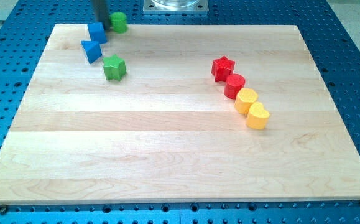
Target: Move the green circle towards the top center of the board
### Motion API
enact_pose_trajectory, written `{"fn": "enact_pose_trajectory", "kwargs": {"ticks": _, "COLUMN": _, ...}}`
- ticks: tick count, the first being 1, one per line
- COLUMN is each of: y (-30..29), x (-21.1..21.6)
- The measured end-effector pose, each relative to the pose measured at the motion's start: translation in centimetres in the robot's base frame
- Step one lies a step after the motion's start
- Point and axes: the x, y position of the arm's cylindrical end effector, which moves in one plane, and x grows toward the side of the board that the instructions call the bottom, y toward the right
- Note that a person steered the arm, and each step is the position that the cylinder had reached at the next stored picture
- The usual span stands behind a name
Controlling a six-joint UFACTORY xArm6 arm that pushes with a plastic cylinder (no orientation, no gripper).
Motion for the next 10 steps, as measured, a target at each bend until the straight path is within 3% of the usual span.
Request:
{"fn": "enact_pose_trajectory", "kwargs": {"ticks": 1, "y": 3.5, "x": 0.0}}
{"fn": "enact_pose_trajectory", "kwargs": {"ticks": 6, "y": 5.0, "x": 0.3}}
{"fn": "enact_pose_trajectory", "kwargs": {"ticks": 7, "y": 10.9, "x": 8.1}}
{"fn": "enact_pose_trajectory", "kwargs": {"ticks": 8, "y": 16.7, "x": 11.1}}
{"fn": "enact_pose_trajectory", "kwargs": {"ticks": 9, "y": 16.7, "x": 11.1}}
{"fn": "enact_pose_trajectory", "kwargs": {"ticks": 10, "y": 16.7, "x": 7.9}}
